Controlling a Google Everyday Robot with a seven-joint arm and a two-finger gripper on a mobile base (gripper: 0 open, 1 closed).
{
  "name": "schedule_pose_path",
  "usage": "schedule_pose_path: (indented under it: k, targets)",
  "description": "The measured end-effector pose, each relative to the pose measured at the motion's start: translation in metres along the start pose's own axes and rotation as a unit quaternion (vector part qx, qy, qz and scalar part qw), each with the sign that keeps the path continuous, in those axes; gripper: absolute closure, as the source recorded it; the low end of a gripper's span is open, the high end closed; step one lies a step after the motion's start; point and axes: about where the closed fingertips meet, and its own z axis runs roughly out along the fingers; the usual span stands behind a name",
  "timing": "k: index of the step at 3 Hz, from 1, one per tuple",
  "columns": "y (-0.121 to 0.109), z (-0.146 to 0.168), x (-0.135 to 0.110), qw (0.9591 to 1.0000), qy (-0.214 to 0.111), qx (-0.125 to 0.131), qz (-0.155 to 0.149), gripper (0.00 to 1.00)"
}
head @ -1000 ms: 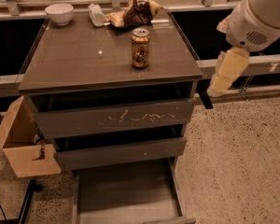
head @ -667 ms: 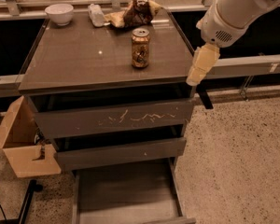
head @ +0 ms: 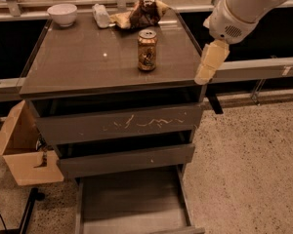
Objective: Place orange can into bottom drawer
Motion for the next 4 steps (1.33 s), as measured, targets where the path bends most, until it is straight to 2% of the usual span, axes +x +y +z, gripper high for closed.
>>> schedule_pose_path:
  k: [2, 4]
  targets:
    - [-0.042, 0.026, -0.047, 0.9973, -0.049, -0.033, -0.044, 0.00]
    - [-0.067, 0.060, -0.088, 0.9947, -0.075, -0.032, -0.063, 0.00]
